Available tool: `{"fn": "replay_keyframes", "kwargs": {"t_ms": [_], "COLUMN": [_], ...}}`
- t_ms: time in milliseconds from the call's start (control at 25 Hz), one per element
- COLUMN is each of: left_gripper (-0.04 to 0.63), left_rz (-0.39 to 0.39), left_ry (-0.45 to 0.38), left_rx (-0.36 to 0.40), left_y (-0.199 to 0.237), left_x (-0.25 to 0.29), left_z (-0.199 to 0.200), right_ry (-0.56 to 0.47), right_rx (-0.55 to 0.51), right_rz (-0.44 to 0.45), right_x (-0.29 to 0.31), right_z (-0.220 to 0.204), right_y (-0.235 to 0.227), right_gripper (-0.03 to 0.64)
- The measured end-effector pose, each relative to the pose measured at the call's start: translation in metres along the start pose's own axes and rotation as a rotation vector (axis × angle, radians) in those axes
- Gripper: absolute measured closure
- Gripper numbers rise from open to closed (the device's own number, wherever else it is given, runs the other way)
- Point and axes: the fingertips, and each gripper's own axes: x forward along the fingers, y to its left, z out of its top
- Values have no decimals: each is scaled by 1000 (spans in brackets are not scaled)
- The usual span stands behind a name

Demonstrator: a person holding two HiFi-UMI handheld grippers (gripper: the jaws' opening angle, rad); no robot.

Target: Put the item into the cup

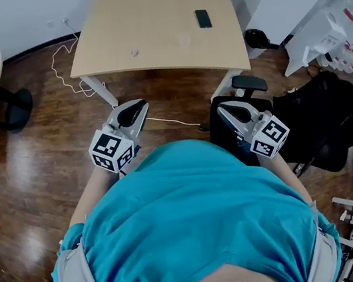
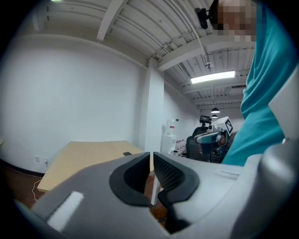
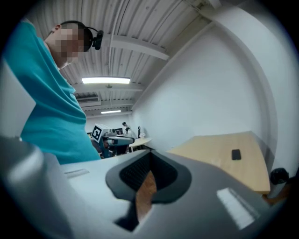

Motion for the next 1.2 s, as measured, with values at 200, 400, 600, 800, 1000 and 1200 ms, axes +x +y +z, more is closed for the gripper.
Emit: {"fn": "replay_keyframes", "kwargs": {"t_ms": [200,400,600,800,1000,1200], "left_gripper": [586,572,560,546,545,538], "left_rz": [-32,-77,-75,-20,148,285], "left_ry": [40,76,132,206,285,399], "left_rx": [-13,-10,-2,10,-50,-55], "left_y": [70,108,128,147,178,211], "left_x": [11,29,68,115,160,193], "left_z": [-5,-11,-20,-30,-47,-81], "right_ry": [8,18,37,22,13,31], "right_rx": [5,22,46,73,80,57], "right_rz": [-45,-73,-70,-40,60,136], "right_x": [65,110,121,119,116,111], "right_z": [16,19,12,7,7,7], "right_y": [-23,-44,-78,-133,-189,-234], "right_gripper": [615,615,615,615,615,615]}}
